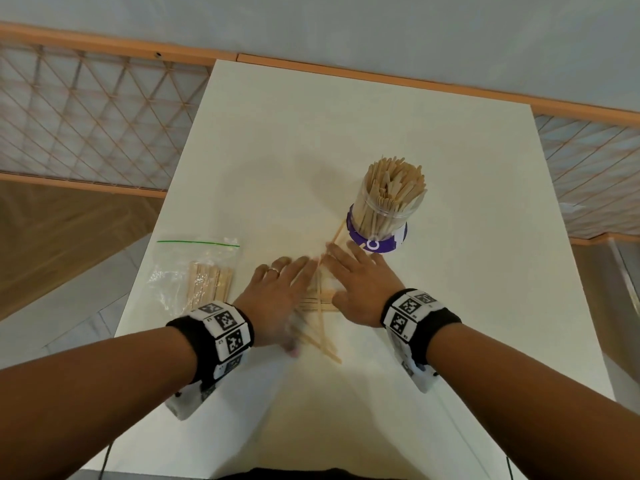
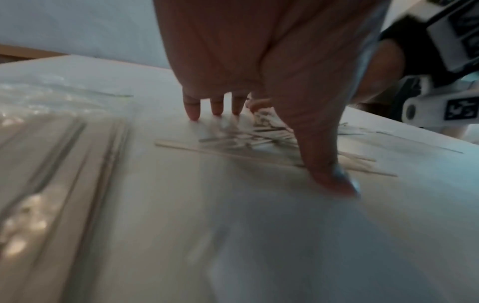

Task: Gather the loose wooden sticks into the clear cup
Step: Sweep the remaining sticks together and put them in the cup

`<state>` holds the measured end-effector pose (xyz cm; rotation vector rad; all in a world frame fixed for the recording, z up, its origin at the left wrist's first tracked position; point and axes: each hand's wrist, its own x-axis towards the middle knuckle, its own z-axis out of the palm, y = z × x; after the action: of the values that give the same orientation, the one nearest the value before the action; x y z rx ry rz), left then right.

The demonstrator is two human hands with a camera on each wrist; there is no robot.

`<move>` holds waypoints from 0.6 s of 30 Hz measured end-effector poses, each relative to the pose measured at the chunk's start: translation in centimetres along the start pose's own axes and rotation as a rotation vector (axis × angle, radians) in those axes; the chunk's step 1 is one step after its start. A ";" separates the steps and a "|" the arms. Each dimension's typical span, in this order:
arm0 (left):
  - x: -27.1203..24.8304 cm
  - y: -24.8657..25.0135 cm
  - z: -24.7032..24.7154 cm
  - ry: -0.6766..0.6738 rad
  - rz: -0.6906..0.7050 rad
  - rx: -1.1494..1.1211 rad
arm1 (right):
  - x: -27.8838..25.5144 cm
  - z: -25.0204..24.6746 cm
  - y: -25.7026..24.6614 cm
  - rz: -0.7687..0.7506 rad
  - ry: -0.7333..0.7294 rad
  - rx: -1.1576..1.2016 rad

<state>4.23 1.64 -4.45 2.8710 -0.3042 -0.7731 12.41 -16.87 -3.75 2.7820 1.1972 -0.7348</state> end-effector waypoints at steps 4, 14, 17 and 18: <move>0.9 1.1 0.2 0.109 -0.034 -0.085 | -1.4 0.4 -2.1 0.015 0.095 -0.018; 2.0 4.4 0.3 0.060 -0.045 -0.225 | -11.4 1.9 7.0 0.749 0.102 0.310; 2.3 5.6 0.3 0.122 -0.003 -0.164 | -11.2 3.2 6.9 0.662 0.208 0.385; 2.3 5.8 0.4 0.137 0.009 -0.165 | -10.7 3.5 6.7 0.620 0.233 0.384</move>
<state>5.11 -4.57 -4.75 2.7477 -0.2246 -0.5675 9.25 -29.61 -3.26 3.3350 0.1488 -0.6343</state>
